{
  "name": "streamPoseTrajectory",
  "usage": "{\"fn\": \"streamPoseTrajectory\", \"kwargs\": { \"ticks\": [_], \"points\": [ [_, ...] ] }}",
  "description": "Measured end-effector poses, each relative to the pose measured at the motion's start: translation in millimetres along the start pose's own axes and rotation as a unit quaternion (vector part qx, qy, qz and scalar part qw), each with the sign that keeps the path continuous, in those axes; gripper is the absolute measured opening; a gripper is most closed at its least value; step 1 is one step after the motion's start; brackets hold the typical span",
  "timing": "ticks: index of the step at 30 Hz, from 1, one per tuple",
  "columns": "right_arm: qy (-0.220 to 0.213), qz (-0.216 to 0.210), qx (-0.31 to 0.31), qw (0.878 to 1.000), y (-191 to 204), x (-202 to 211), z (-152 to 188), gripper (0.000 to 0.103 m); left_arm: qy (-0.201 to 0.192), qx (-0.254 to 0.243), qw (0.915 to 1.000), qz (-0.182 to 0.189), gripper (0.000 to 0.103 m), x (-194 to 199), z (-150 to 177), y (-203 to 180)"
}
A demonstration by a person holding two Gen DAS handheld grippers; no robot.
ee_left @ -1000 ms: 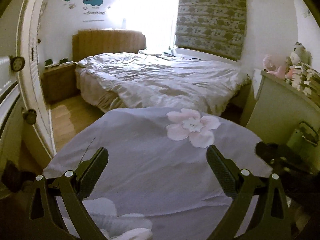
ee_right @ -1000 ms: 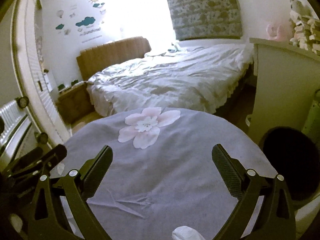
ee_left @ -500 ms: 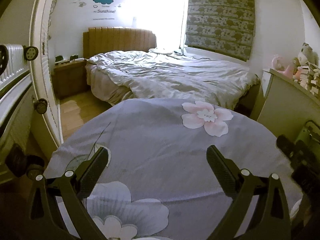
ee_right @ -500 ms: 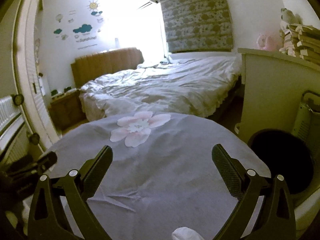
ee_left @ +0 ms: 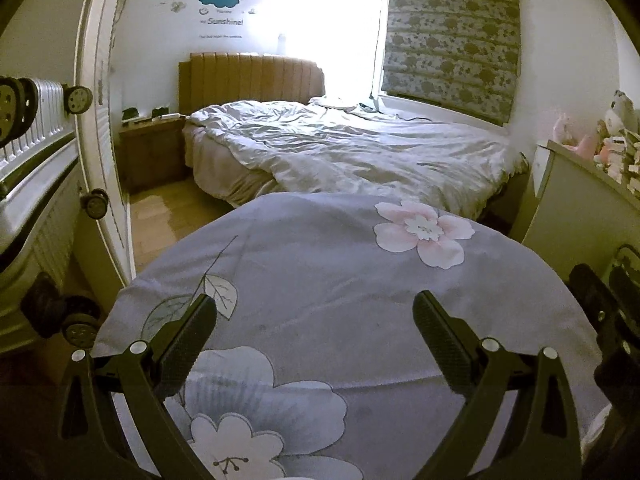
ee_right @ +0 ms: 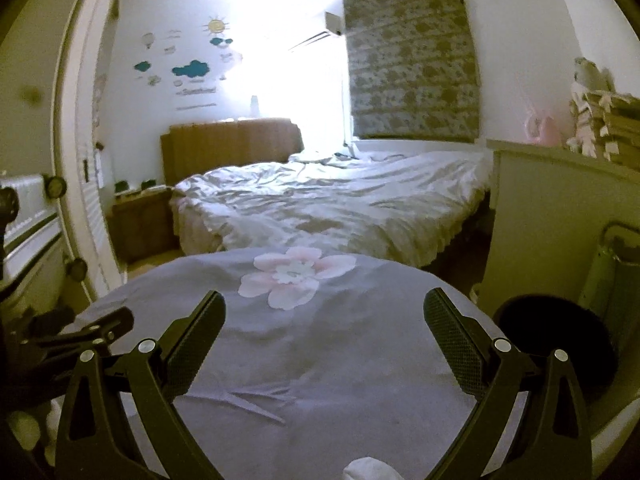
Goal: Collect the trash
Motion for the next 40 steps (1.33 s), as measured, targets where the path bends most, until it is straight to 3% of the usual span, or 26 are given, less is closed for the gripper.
{"fn": "streamPoseTrajectory", "kwargs": {
  "ticks": [40],
  "points": [
    [0.000, 0.002, -0.005, 1.000, 1.7, 3.0, 2.0, 0.098, -0.009, -0.014, 0.9998, -0.009, 0.097, 4.4, 4.8, -6.0]
  ]
}}
Point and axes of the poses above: each gripper's, at about its wrist camera, not at the fingertips, and x roughly against the way its jaws point, y to its left, z to its underside, the point moved 2 cm from there along -x, roughly the way its jaws point, and after that the axes turned 6 degrees about y, right-handed, at the moved point
